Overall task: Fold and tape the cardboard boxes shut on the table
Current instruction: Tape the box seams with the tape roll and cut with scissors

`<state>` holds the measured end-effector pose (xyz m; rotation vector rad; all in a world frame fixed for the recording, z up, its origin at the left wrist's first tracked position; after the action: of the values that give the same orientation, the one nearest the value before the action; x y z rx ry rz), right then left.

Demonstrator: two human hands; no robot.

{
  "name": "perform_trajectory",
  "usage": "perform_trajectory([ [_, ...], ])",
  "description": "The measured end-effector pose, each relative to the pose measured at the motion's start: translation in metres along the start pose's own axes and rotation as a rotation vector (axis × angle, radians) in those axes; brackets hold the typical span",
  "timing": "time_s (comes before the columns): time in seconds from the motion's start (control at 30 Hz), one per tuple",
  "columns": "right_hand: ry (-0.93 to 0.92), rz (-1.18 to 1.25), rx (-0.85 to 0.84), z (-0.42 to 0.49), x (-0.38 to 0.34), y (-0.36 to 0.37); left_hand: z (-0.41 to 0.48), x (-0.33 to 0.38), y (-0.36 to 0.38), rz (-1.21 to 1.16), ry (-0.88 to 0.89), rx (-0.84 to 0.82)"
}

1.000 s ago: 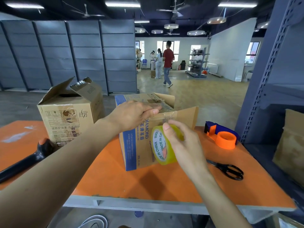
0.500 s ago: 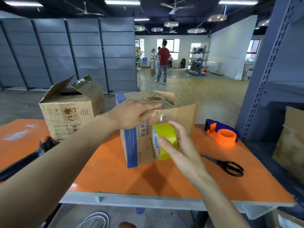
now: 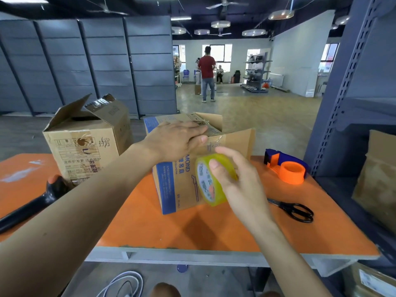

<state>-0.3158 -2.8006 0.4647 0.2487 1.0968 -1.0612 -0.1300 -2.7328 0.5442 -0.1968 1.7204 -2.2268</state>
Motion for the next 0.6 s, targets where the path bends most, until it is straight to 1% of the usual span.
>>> perform_trajectory([
  [0.1,0.056,-0.046,0.001,-0.005,0.005,0.002,0.001,0.000,-0.001,-0.019,0.003,-0.030],
  [0.23,0.148,-0.017,-0.066,-0.008,0.013,0.004,0.001,0.001,-0.002,-0.033,-0.001,-0.030],
  [0.43,0.139,-0.108,-0.129,-0.004,0.017,0.005,0.000,0.003,-0.002,0.026,0.018,0.004],
  [0.6,0.167,-0.078,-0.156,-0.008,0.030,0.012,-0.004,0.004,0.001,0.062,0.074,0.040],
])
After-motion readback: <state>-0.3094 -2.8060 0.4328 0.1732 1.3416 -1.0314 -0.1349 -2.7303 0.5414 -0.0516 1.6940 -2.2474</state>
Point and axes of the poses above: each hand's wrist, its own z-axis towards the middle knuckle, its own y-axis out of the palm, x = y × z, the point moved 2 cm from there along z, towards the middle knuckle, and after that the axes turned 2 degrees about -z, right-handed, at the moved point
